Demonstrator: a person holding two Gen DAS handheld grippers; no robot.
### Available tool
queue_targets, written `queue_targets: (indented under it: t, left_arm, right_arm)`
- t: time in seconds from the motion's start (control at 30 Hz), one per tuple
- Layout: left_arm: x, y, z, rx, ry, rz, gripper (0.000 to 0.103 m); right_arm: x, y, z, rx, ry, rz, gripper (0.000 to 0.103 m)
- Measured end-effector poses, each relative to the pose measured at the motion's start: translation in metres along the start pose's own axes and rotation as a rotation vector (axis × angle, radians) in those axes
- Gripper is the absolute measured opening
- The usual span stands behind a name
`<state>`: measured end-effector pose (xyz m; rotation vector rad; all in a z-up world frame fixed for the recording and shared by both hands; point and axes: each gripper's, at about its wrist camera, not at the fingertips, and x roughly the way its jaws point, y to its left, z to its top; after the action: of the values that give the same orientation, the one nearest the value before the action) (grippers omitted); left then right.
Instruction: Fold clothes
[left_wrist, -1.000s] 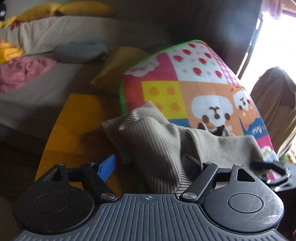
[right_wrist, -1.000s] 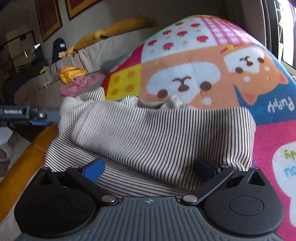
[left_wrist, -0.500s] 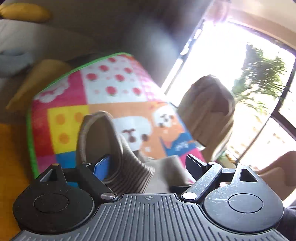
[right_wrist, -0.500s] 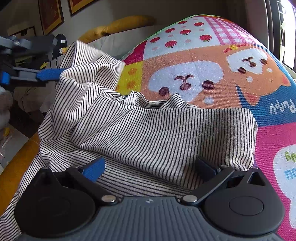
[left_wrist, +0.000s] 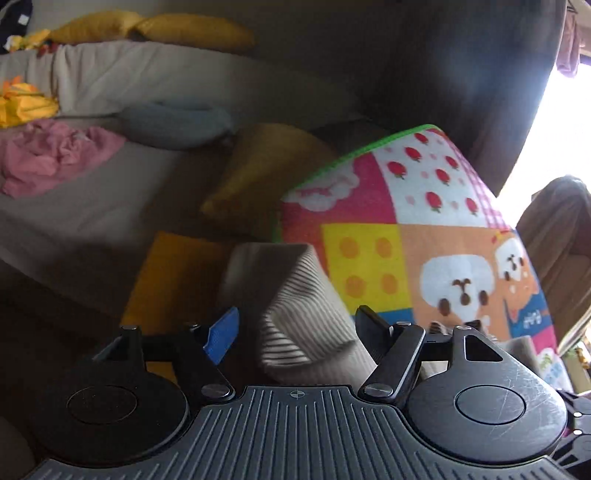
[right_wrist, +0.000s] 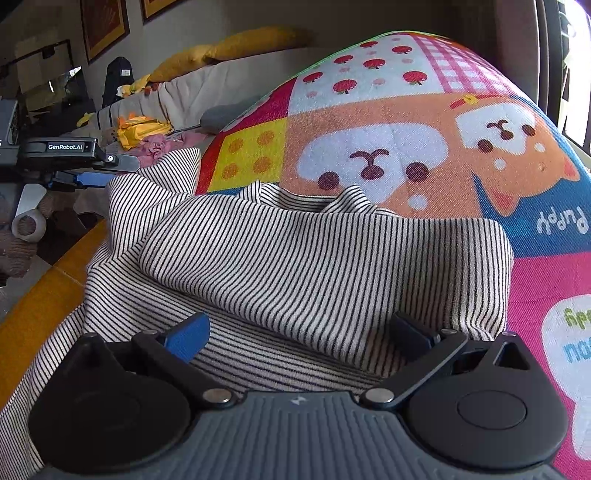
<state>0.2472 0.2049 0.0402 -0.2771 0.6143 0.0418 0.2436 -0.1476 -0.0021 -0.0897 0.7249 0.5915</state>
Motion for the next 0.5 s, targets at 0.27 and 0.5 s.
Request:
queue_targets:
  t: [0.27,0.5]
  left_arm:
    - [0.04,0.043,0.015,-0.04,0.008,0.123,0.053]
    - [0.086,0.04,0.021,0.003,0.056,0.027,0.054]
  right_arm:
    - [0.002,0.005,0.0,-0.033,0.013,-0.03,0.103]
    - [0.002,0.005,0.001,-0.028,0.011,-0.03,0.103]
